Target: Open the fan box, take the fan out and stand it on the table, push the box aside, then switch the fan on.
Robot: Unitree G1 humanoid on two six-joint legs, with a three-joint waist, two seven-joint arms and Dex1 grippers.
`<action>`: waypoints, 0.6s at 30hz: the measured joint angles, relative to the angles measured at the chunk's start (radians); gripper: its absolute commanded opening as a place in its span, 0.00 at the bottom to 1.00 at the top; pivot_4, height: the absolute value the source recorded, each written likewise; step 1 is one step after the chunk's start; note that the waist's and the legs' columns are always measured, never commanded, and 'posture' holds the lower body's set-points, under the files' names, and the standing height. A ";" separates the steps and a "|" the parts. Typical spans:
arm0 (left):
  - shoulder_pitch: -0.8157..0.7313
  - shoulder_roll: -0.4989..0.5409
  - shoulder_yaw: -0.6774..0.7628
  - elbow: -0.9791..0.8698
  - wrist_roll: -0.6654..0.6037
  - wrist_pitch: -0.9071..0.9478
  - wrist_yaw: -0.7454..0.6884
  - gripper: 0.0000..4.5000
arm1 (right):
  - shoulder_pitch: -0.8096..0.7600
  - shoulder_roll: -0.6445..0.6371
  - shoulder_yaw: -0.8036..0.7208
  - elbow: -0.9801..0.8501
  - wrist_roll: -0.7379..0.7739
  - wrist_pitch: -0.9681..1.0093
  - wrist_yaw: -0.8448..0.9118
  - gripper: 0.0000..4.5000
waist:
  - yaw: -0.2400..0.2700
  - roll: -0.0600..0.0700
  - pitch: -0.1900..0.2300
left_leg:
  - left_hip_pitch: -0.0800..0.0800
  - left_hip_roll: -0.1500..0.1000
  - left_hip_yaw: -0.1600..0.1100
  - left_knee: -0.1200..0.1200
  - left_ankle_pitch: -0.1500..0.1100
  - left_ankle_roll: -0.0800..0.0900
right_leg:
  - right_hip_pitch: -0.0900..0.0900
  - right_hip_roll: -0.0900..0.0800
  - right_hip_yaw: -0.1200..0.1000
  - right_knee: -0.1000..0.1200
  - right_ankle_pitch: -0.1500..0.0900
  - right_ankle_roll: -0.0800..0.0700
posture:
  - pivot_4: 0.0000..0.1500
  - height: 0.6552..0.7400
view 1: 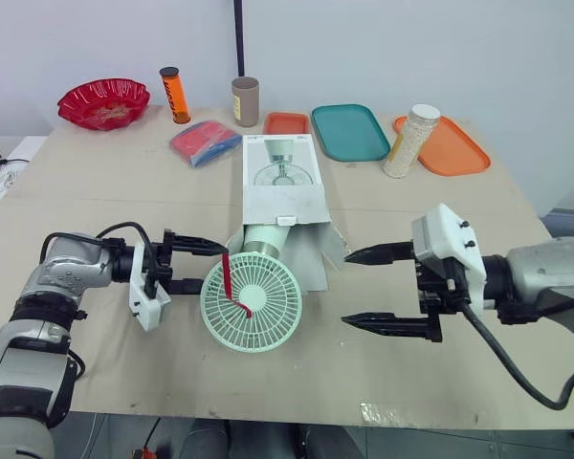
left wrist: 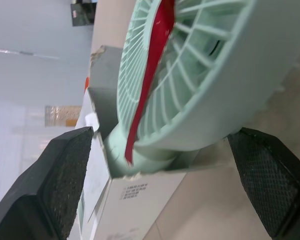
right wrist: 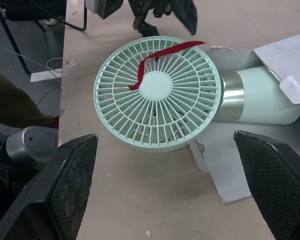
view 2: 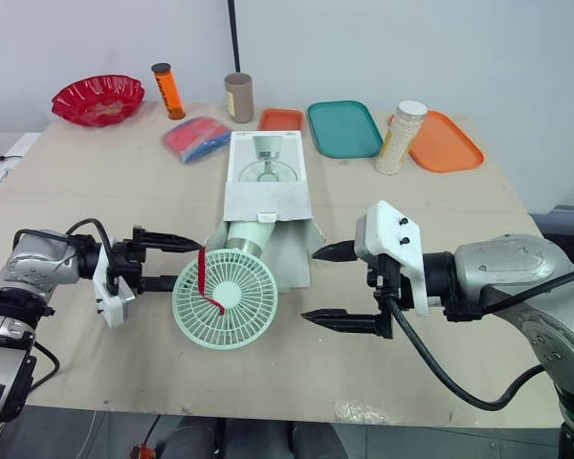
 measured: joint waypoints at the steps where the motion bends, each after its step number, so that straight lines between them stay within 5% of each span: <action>1: 0.005 0.000 -0.001 -0.009 0.017 -0.001 0.011 1.00 | 0.000 0.000 0.000 0.000 0.000 0.000 -0.001 0.99 | 0.000 0.000 0.000 | 0.000 0.000 0.000 0.000 0.000 0.000 | 0.000 0.000 0.000 0.000 0.000 0.000 | 1.00 1.00; 12: -0.021 -0.009 0.037 -0.010 0.439 -0.008 0.349 1.00 | -0.007 0.000 0.014 0.000 -0.001 -0.008 -0.008 0.99 | 0.001 0.000 0.000 | 0.001 0.000 -0.001 0.001 0.000 0.000 | 0.001 0.000 -0.001 0.001 0.000 0.000 | 1.00 1.00; 14: -0.029 -0.009 0.055 -0.021 0.637 -0.011 0.544 0.84 | -0.008 0.000 0.014 0.000 0.000 -0.008 -0.012 1.00 | 0.002 0.000 0.000 | 0.001 0.000 -0.001 0.002 0.000 0.000 | 0.002 0.000 -0.001 0.001 0.000 0.000 | 1.00 1.00; 16: -0.034 -0.010 0.065 -0.029 0.698 -0.012 0.611 0.74 | -0.008 0.000 0.014 0.000 0.001 -0.008 -0.014 1.00 | 0.002 0.000 -0.001 | 0.001 0.000 -0.001 0.002 0.000 0.000 | 0.002 0.000 -0.001 0.001 0.000 0.000 | 1.00 1.00; 18: -0.040 -0.011 0.075 -0.046 0.790 -0.014 0.718 0.70 | -0.008 0.000 0.013 0.000 0.003 -0.008 -0.015 1.00 | 0.002 0.000 -0.001 | 0.000 0.000 -0.001 0.003 0.000 0.000 | 0.002 -0.001 -0.002 0.002 0.000 0.000 | 1.00 1.00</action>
